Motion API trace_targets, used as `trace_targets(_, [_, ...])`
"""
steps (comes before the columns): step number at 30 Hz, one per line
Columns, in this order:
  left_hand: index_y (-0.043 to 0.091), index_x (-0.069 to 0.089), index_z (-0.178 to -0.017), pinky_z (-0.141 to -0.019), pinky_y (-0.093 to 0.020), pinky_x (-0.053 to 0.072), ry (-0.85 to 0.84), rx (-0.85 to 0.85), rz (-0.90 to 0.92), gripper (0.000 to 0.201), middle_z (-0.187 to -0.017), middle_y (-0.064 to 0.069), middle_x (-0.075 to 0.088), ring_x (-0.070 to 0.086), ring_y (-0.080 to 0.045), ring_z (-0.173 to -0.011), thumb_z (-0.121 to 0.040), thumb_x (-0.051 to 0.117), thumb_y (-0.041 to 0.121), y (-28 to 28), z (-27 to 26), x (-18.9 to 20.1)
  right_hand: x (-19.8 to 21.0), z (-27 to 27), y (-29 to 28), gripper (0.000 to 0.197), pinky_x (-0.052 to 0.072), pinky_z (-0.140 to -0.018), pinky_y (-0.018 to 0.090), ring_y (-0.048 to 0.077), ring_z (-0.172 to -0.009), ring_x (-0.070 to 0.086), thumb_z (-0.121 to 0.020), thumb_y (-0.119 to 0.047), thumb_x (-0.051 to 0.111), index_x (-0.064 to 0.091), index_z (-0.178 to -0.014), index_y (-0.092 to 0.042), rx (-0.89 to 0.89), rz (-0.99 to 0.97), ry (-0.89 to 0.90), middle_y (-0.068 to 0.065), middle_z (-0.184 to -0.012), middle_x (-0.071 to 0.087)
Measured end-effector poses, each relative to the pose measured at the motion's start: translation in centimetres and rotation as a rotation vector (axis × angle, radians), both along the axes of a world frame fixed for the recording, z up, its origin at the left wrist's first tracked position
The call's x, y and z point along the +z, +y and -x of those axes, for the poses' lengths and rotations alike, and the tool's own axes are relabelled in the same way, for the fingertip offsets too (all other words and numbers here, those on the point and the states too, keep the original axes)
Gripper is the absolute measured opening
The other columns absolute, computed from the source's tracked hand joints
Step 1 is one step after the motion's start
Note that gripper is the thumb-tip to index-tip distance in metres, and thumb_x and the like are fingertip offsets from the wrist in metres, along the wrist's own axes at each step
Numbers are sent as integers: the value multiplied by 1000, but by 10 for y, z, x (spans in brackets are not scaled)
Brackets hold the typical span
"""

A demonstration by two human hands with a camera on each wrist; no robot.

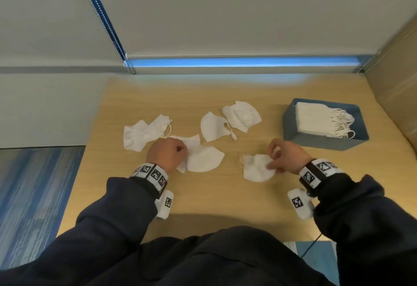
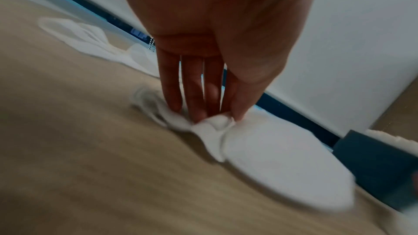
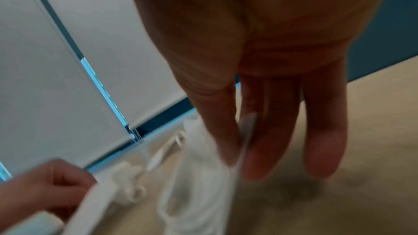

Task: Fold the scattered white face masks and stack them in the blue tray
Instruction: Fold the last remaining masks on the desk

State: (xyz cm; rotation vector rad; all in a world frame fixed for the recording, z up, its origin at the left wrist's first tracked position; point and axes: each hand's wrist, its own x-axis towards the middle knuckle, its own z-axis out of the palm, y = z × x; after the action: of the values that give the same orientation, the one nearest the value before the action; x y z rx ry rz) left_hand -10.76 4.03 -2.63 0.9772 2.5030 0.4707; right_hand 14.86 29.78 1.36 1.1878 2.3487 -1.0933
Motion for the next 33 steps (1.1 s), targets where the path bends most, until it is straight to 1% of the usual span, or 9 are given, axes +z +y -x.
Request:
trace_targets(5, [20,76,-79,-66,-36,60,-313,224,-249,5,-75,2,75,73,-14,-60,-84,78,19,-25,23,0,49,39,6,21,53,-64,30,23,-75,63,-79,-7,84,70,-95,-6,52,193,186,11,-87,72])
trace_targets(9, [28,74,-94,-83,-33,57,-155,64,-151,17,-89,13,71,68,-8,-80,-81,81,37,-29,15,-12,59,58,0,29,59,-87,42,29,-103,67,-90,5,64,76,-107,-15,-18,344,319,16,-113,71])
trace_targets(11, [32,71,-108,-86,-32,52,0,-73,-77,33,-101,16,67,62,-7,-93,-81,77,49,-23,5,-17,50,65,-7,39,61,-82,43,34,-104,66,-90,8,61,73,-117,-18,-104,400,328,30,-120,62])
trace_targets(14, [33,67,-120,-88,-34,51,126,-202,-1,40,-115,14,64,61,-13,-107,-86,69,53,-13,-2,-23,34,73,-22,45,62,-83,42,37,-108,68,-86,12,67,65,-127,-6,-371,541,374,29,-125,65])
trace_targets(19, [27,76,-83,-63,-29,52,66,-75,-37,21,-78,8,72,66,-19,-73,-90,58,35,-8,15,-16,12,75,-43,46,63,-81,41,37,-102,70,-83,8,72,59,-126,14,-687,714,499,29,-125,66])
trace_targets(23, [32,74,-77,-76,-34,58,-123,197,-278,13,-73,16,72,70,-12,-76,-87,70,38,-19,33,-13,3,70,-56,40,62,-77,54,42,-103,71,-90,-8,72,61,-127,1,-781,727,516,23,-119,70])
trace_targets(27, [34,72,-93,-77,-29,54,-75,-36,-112,23,-89,18,69,65,-6,-83,-79,77,52,-13,14,-12,-1,75,-76,24,62,-74,51,36,-97,71,-98,-21,64,62,-120,-13,-827,761,523,15,-116,70])
trace_targets(30, [34,70,-109,-82,-32,52,123,-230,50,30,-109,13,67,66,-15,-96,-83,70,48,-6,1,-22,-4,78,-92,37,61,-68,44,34,-109,68,-93,-20,71,63,-127,-10,-919,834,593,14,-123,70])
trace_targets(33, [34,75,-107,-77,-29,52,208,-186,15,22,-110,10,73,68,-19,-96,-90,60,34,-7,0,-22,-5,75,-105,53,63,-73,46,39,-121,63,-87,-16,75,57,-135,-2,-926,941,612,21,-131,66])
